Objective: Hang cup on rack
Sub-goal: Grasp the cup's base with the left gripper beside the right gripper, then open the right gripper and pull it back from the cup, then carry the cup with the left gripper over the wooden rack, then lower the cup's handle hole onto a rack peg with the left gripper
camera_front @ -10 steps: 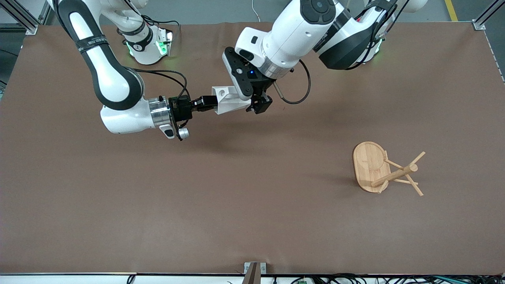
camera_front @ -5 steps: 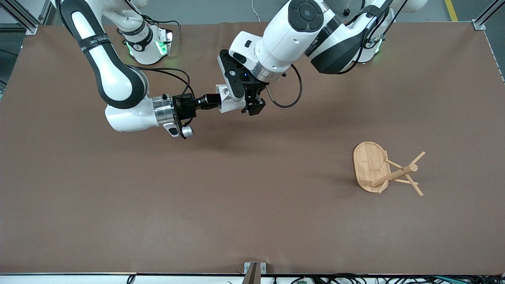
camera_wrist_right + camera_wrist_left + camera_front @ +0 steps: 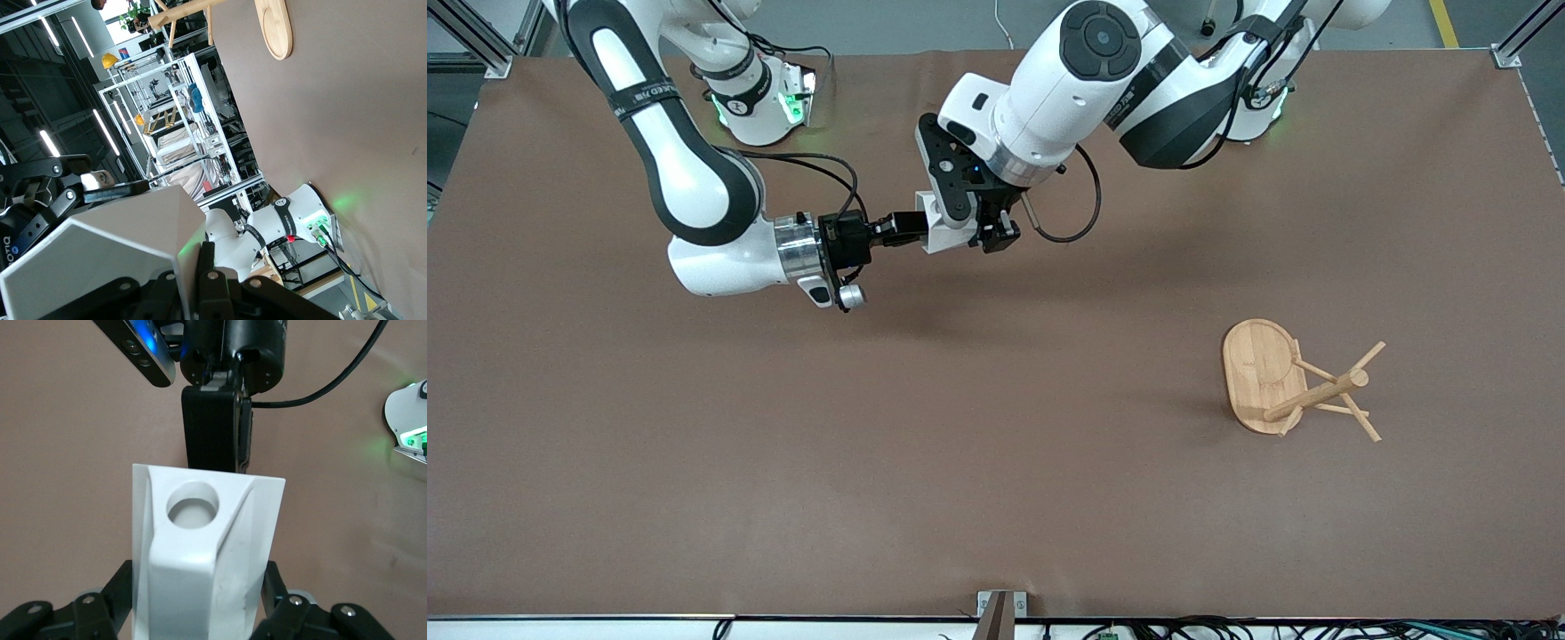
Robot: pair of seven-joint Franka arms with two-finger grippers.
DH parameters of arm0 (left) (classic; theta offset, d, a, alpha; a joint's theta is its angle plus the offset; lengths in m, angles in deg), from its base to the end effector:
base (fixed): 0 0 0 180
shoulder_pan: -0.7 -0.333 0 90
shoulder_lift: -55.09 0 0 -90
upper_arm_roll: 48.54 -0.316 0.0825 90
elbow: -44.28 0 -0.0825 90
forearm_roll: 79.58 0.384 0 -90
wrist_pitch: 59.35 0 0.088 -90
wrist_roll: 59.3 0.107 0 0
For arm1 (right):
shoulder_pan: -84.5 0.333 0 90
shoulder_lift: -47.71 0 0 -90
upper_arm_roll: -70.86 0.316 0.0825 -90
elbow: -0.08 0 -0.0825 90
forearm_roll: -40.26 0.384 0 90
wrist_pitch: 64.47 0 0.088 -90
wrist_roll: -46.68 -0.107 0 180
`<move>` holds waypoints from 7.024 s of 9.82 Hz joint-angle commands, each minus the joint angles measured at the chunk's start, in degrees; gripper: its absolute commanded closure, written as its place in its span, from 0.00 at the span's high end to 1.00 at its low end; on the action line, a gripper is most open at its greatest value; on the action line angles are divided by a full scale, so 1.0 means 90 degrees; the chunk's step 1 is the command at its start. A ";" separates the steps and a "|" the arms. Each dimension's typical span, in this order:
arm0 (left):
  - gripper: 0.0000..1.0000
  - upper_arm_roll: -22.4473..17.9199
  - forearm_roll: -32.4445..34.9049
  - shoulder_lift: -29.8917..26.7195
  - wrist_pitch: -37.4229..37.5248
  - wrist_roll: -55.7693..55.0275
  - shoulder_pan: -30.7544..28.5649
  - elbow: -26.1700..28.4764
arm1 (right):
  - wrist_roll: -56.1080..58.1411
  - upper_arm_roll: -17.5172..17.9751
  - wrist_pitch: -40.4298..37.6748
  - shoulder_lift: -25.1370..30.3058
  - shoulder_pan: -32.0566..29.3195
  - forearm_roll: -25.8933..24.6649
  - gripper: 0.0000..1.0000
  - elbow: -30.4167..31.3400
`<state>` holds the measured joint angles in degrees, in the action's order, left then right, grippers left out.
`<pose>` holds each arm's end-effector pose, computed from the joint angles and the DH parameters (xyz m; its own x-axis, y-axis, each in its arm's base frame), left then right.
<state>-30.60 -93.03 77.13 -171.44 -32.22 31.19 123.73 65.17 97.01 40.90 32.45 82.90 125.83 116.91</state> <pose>0.4747 -0.5025 0.5244 0.3620 -0.8777 0.3141 -0.9269 -0.3033 0.2208 0.5024 0.3046 0.3638 0.9101 0.1981 -0.3641 -0.3265 -0.1985 -0.9241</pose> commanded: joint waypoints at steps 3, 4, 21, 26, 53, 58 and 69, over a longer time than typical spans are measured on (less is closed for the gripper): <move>0.00 -0.0020 0.0177 0.0218 0.0217 0.0029 0.0030 0.0020 | 0.0054 0.0131 -0.0116 0.0201 -0.0057 0.0394 0.29 0.0046; 0.00 -0.0030 0.0177 0.0208 0.0276 0.0009 0.0020 0.0010 | 0.0045 0.0131 -0.0116 0.0220 -0.0067 0.0394 0.97 0.0046; 0.01 -0.0059 0.1398 -0.0808 0.0395 -0.4159 -0.2186 0.1444 | -0.2885 -0.2348 -0.1410 0.1109 -0.0535 -1.0144 1.00 -0.3359; 0.01 -0.0040 0.1446 -0.0934 0.0170 -0.4288 -0.2752 0.2177 | -0.2856 -0.2975 -0.2809 0.1675 -0.0731 -0.9284 1.00 -0.3751; 0.01 -0.0040 0.1154 -0.0750 -0.0563 -0.1906 -0.4247 0.2940 | -0.2729 -0.2867 -0.2860 0.1666 -0.0692 -0.9450 1.00 -0.3938; 0.01 -0.0040 0.1153 -0.0720 -0.0612 -0.1856 -0.4257 0.2891 | -0.2729 -0.2867 -0.2860 0.1666 -0.0692 -0.9440 1.00 -0.3938; 0.04 -0.0040 0.0900 -0.0437 -0.0622 -0.1846 -0.4550 0.2706 | -0.2641 -0.2867 -0.2860 0.1646 -0.0692 -0.9440 1.00 -0.3938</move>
<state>-31.40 -84.00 71.06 -176.30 -49.90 -8.97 148.21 41.13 71.00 15.82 47.45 76.77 40.85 82.18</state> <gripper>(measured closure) 0.216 0.000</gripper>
